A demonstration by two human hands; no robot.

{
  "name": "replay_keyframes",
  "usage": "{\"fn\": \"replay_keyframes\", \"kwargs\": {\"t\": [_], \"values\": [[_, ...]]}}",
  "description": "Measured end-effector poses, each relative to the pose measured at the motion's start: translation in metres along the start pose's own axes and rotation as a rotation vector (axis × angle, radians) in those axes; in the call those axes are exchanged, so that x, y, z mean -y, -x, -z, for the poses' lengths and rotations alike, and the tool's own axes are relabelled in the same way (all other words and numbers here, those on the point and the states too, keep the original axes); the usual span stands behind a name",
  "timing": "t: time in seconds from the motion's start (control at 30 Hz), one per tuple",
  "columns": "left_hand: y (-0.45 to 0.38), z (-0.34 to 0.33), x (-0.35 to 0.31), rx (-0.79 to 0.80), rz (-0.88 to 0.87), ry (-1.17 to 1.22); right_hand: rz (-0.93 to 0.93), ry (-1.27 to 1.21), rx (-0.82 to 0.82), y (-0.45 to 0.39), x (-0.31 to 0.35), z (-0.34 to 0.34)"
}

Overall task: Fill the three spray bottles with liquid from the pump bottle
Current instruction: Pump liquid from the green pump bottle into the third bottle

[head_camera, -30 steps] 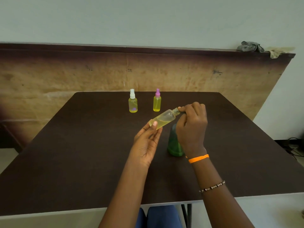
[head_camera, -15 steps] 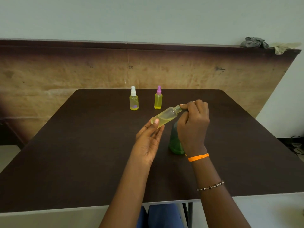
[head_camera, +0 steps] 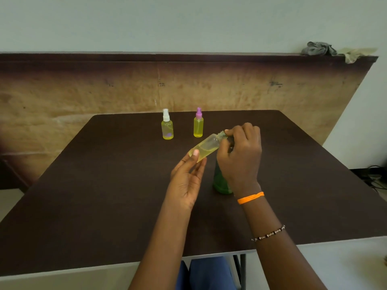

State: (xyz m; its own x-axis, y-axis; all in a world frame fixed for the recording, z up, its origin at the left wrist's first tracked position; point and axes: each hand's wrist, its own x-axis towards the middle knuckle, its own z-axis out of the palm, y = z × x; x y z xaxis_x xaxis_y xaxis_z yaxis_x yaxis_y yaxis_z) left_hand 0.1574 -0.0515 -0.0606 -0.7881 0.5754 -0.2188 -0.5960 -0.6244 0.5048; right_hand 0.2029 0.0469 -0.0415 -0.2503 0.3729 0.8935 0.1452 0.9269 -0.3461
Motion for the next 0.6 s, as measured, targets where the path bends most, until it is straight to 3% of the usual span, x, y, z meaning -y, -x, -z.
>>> {"fn": "replay_keyframes", "kwargs": {"t": [0.27,0.6], "values": [[-0.002,0.001,0.001,0.003,0.016,0.016,0.017,-0.041,-0.122,0.013,-0.014,-0.015],[0.002,-0.001,-0.002,0.006,0.027,0.031,0.08,0.03,-0.041,-0.002,-0.009,-0.004]]}}
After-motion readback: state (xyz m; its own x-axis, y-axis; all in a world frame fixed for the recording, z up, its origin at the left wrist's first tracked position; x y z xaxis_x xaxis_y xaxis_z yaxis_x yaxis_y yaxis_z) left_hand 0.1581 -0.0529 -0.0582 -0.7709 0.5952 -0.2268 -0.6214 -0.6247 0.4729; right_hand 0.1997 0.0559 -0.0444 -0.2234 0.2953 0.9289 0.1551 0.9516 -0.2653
